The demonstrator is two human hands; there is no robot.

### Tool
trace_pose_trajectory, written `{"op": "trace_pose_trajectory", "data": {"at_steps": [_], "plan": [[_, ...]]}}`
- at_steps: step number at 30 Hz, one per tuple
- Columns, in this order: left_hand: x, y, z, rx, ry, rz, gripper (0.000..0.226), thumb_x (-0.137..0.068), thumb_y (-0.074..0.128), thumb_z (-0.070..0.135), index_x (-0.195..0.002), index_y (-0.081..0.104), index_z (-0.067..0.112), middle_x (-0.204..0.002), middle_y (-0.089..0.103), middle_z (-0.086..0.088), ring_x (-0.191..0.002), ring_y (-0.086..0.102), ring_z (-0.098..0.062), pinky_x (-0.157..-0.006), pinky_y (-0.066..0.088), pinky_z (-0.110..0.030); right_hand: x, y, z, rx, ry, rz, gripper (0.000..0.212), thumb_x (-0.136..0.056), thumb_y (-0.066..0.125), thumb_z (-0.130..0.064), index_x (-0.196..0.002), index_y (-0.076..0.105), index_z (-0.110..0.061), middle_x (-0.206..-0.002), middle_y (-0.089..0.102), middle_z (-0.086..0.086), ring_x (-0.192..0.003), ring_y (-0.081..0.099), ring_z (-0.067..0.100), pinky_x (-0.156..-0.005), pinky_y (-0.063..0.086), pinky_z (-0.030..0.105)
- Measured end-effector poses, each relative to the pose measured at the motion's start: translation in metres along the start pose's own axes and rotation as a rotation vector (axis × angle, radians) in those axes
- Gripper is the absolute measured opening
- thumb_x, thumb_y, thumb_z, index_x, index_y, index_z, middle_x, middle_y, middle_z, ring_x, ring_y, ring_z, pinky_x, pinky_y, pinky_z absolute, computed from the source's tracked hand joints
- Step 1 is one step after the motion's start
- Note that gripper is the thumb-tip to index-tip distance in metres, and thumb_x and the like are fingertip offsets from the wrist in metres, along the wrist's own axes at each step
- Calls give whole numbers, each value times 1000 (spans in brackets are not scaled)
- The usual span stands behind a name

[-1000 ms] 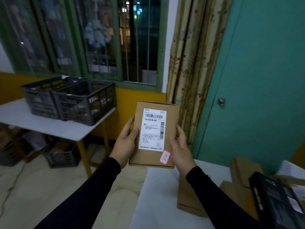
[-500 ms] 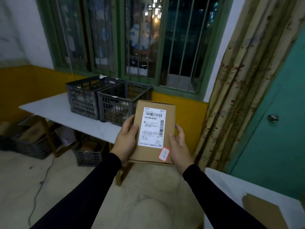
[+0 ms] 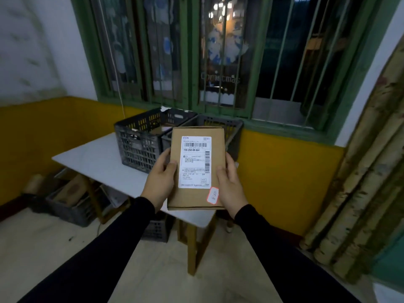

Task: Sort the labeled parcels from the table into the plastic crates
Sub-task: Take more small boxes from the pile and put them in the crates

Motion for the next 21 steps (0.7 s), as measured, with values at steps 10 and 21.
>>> {"op": "trace_pose_trajectory", "data": {"at_steps": [10,21], "plan": [[-229,1,-27,-34,-10,-118,42,-103,43,23,-144,42,34,-127,62,8,-109,62,-13,-91,50,-32,-199,38,30,45,28,41,46,-105,41,-30,-148,30,-42,-127,62,-17,-113,63,9,-99,52,40],[-465,91,-83,-53,-40,-496,39,-105,41,22,-143,40,25,-124,59,8,-92,60,-6,-72,47,-22,-378,6,69,524,91,442,51,-102,44,-36,-148,28,-47,-132,36,0,-121,51,25,-106,46,43]]}}
Point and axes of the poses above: each hand's wrist, its own x-axis away from the middle knuckle, its own y-axis out of the palm, z = x × y, the point moved 5 cm from there along -x, towards the middle knuckle
